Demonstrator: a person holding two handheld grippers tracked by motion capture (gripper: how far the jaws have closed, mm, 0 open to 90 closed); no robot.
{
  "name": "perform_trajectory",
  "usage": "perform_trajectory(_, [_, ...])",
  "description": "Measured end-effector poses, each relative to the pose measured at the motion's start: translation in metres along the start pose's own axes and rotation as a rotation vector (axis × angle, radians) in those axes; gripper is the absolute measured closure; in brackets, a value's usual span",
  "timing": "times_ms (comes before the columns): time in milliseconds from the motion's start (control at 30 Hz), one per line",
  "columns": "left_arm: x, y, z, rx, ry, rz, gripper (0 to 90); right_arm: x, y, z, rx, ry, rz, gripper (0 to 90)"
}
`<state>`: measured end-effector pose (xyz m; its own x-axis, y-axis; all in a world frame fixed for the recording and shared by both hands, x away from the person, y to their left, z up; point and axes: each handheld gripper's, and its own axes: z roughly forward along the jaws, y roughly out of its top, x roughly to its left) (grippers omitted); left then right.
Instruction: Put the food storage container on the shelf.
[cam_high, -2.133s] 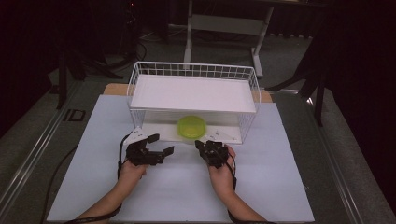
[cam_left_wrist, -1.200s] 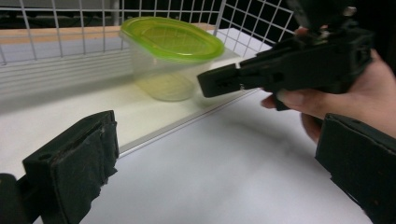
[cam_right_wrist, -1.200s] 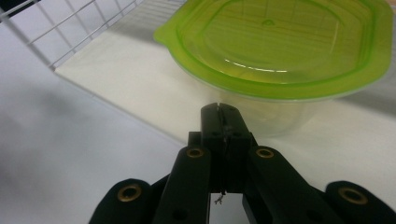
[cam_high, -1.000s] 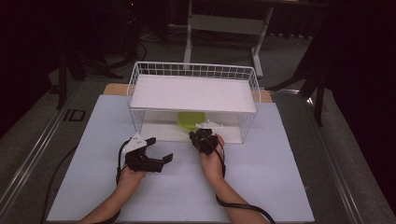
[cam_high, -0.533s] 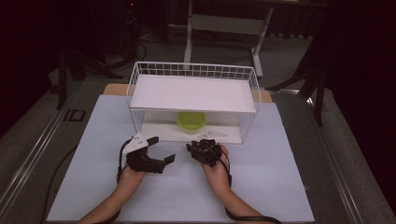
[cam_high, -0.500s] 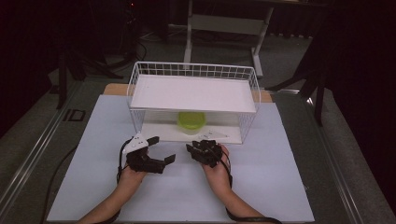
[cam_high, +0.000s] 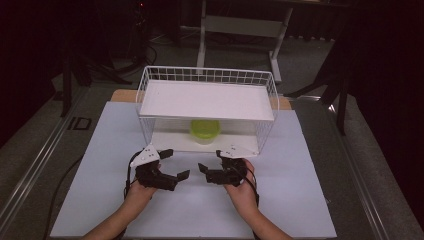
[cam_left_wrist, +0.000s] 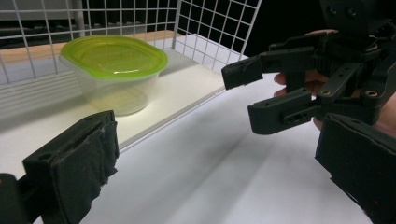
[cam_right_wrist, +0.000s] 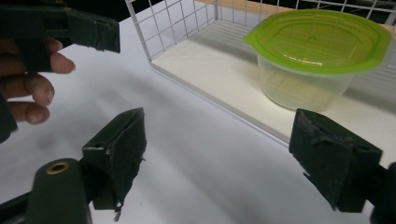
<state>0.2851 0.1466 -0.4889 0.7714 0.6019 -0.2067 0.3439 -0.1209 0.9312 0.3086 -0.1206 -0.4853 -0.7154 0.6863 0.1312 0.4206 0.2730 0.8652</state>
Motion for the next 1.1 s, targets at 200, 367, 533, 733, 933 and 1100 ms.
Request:
perform_trajectory(200, [-0.003,0.003,-0.009,0.001,-0.019,0.005,0.3,-0.004,-0.004,-0.016,-0.008,-0.005,-0.016,14.3])
perform_trajectory(367, [-0.003,0.001,-0.02,0.006,-0.012,-0.001,0.3,-0.011,-0.007,-0.036,-0.029,-0.002,-0.01,14.3])
perform_trajectory(533, [-0.004,-0.003,-0.029,0.013,-0.022,-0.014,0.3,-0.017,-0.01,-0.053,-0.05,0.0,0.0,14.4])
perform_trajectory(733, [-0.004,-0.007,-0.038,0.019,-0.021,-0.018,0.4,-0.025,-0.017,-0.07,-0.058,-0.004,0.0,14.6])
perform_trajectory(933, [-0.002,-0.012,-0.048,0.023,-0.01,-0.029,0.3,-0.029,-0.022,-0.087,-0.076,-0.012,0.0,14.6])
perform_trajectory(1100, [0.0,-0.019,-0.058,0.026,0.003,-0.038,0.3,-0.031,-0.03,-0.097,-0.067,-0.021,-0.002,14.6])
